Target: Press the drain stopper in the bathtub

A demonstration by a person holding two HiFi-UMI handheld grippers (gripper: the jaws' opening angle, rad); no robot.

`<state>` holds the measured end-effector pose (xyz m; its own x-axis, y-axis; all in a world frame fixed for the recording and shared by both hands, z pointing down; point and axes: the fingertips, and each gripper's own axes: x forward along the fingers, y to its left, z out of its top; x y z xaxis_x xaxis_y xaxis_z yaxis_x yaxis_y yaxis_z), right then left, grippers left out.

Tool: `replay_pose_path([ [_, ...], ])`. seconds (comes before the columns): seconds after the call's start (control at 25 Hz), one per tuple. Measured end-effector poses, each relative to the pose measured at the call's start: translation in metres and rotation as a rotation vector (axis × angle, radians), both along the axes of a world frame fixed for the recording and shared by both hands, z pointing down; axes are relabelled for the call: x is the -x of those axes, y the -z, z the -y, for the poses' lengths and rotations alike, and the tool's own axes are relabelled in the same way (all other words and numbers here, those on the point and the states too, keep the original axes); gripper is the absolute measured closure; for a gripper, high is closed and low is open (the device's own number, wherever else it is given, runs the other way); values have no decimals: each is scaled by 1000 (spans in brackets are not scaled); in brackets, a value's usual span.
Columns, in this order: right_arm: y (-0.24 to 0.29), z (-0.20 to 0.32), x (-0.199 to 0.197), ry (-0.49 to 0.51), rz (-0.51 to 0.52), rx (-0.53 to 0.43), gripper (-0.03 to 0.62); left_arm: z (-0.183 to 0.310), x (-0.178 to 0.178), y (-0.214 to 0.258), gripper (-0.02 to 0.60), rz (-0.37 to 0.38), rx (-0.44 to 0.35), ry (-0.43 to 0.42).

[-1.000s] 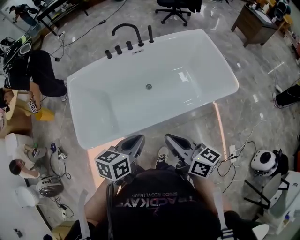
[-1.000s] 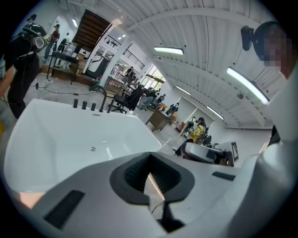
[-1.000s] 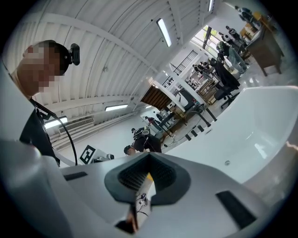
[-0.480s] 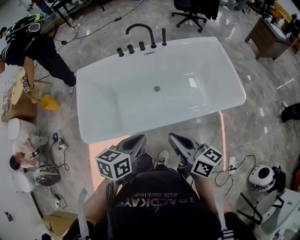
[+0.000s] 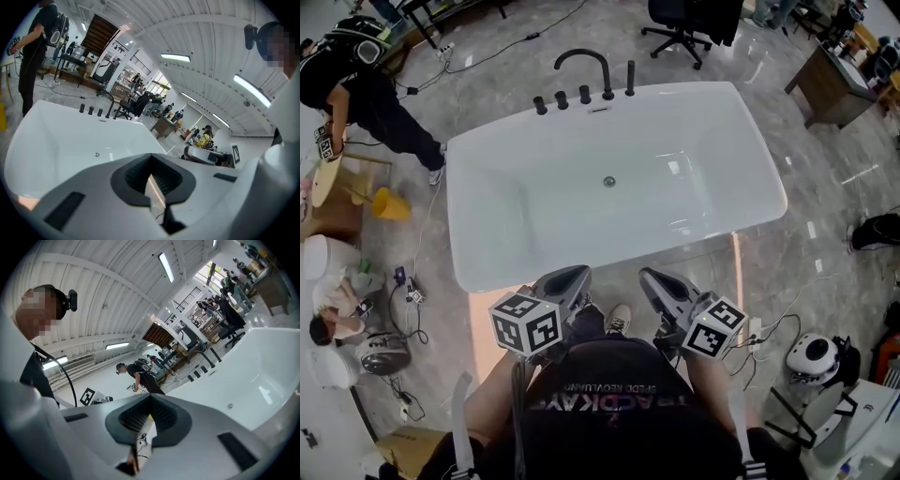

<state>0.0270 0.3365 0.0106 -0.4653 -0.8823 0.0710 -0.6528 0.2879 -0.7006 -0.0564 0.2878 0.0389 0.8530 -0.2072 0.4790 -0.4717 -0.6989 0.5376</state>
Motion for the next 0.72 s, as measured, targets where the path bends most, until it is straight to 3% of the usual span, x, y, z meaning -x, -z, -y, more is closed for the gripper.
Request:
replay_pose_path([
  [0.4, 18, 57, 16, -27, -45, -9, 579, 58, 15, 4, 578, -41, 19, -9],
  [0.72, 22, 105, 24, -40, -62, -20, 579, 103, 28, 9, 578, -67, -24, 2],
])
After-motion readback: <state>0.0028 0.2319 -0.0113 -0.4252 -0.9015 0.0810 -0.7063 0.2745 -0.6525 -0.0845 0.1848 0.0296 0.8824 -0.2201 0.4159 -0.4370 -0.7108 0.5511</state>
